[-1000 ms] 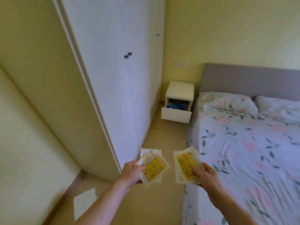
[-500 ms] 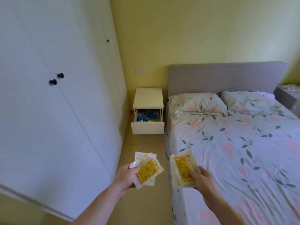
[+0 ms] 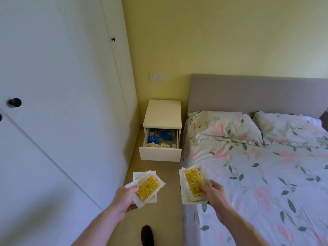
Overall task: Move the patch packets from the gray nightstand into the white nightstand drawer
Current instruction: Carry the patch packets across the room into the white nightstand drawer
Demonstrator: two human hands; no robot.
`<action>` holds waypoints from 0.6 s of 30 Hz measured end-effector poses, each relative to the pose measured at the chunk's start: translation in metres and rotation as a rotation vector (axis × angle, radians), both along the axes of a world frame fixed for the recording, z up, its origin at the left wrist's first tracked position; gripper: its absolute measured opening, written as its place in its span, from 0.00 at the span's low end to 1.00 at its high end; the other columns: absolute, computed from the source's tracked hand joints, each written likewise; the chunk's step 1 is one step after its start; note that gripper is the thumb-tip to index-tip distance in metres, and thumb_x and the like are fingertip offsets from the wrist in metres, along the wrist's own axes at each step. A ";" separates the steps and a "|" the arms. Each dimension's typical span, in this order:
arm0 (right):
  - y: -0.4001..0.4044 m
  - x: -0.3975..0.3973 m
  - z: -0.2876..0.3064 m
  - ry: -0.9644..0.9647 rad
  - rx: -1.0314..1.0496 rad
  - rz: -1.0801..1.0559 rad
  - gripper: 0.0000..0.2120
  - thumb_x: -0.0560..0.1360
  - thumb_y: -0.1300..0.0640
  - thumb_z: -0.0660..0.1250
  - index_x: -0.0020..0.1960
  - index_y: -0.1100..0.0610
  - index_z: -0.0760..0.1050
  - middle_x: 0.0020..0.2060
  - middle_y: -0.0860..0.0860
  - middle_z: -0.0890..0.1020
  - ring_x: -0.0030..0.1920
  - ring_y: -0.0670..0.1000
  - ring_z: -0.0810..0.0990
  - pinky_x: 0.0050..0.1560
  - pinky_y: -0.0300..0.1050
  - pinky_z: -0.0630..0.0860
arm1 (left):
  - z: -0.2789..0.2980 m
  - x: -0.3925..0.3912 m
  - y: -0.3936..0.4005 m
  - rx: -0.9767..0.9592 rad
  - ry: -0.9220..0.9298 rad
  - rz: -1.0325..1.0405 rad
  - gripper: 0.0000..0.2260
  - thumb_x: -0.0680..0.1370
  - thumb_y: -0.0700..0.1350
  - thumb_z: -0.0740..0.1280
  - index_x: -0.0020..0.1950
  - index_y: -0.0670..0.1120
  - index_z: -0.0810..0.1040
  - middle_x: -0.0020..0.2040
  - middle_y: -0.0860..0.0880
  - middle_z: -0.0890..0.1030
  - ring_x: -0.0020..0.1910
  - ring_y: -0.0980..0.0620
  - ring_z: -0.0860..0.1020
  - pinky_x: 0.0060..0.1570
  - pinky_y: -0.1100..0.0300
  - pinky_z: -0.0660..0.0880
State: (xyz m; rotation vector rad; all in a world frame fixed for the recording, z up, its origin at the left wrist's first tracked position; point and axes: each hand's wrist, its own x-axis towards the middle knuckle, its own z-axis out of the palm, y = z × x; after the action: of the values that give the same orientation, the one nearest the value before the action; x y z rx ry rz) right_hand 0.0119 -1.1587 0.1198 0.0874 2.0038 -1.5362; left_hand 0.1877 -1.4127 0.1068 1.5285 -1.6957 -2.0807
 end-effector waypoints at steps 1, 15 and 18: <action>-0.017 -0.018 -0.006 -0.005 0.010 -0.003 0.07 0.82 0.60 0.66 0.53 0.55 0.83 0.43 0.52 0.88 0.49 0.56 0.87 0.59 0.58 0.81 | -0.007 -0.016 -0.019 0.008 0.006 0.000 0.07 0.82 0.44 0.67 0.58 0.45 0.80 0.51 0.42 0.86 0.51 0.41 0.84 0.47 0.47 0.83; -0.170 -0.191 -0.042 -0.025 0.133 -0.102 0.05 0.81 0.59 0.67 0.53 0.54 0.81 0.45 0.53 0.88 0.49 0.55 0.86 0.53 0.55 0.83 | -0.050 -0.198 -0.205 -0.004 -0.059 -0.074 0.12 0.81 0.45 0.69 0.65 0.47 0.78 0.53 0.45 0.86 0.50 0.44 0.85 0.49 0.45 0.84; -0.196 -0.232 -0.054 -0.025 0.169 -0.098 0.04 0.81 0.60 0.66 0.53 0.55 0.80 0.46 0.54 0.87 0.49 0.56 0.85 0.57 0.59 0.82 | -0.061 -0.236 -0.233 -0.025 -0.080 -0.081 0.10 0.81 0.45 0.69 0.63 0.48 0.78 0.53 0.45 0.85 0.52 0.44 0.84 0.51 0.43 0.83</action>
State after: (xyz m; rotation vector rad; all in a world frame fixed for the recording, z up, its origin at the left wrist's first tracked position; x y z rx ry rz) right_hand -0.2203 -1.3542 0.0654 0.2758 2.1342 -1.4139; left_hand -0.0480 -1.6458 0.0462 1.5820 -1.8331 -2.0530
